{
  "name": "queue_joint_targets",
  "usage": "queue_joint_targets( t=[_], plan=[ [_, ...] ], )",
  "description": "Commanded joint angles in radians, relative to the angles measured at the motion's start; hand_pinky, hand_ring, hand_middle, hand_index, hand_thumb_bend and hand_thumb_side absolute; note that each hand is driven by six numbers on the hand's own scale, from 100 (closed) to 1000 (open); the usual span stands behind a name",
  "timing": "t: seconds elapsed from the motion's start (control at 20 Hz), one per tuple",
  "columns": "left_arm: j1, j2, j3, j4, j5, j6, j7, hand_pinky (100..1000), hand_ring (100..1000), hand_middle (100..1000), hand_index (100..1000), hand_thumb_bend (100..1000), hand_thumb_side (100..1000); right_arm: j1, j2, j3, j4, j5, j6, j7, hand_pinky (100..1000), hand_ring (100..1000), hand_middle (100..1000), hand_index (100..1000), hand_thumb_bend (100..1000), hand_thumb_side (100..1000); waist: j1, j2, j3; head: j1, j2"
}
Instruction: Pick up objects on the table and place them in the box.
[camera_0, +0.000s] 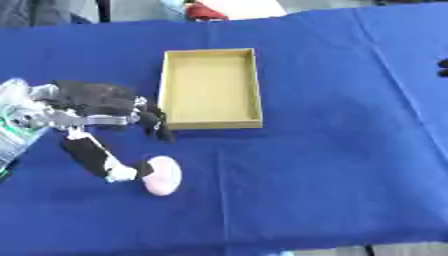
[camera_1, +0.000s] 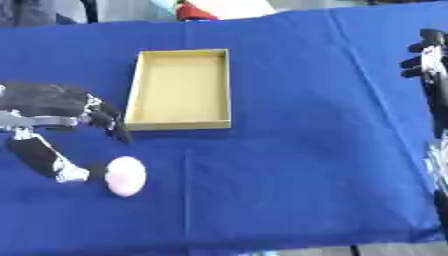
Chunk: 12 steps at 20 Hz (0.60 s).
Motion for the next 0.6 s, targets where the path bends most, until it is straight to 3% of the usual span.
queue_joint_targets(
  t=[0.05, 0.6],
  plan=[
    [-0.012, 0.013, 0.008, 0.001, -0.012, -0.11, -0.109, 691, 627, 637, 810, 236, 522, -0.008, -0.019, -0.002, -0.01, -0.002, -0.004, 0.003, 515, 553, 594, 790, 100, 797, -0.003, -0.012, 0.0, 0.002, 0.005],
    [-0.004, -0.011, -0.004, 0.038, -0.058, -0.12, -0.113, 681, 622, 635, 809, 242, 538, -0.008, -0.017, 0.001, -0.008, -0.005, -0.004, 0.007, 515, 553, 594, 790, 100, 798, -0.007, -0.011, -0.003, -0.007, 0.004]
  ],
)
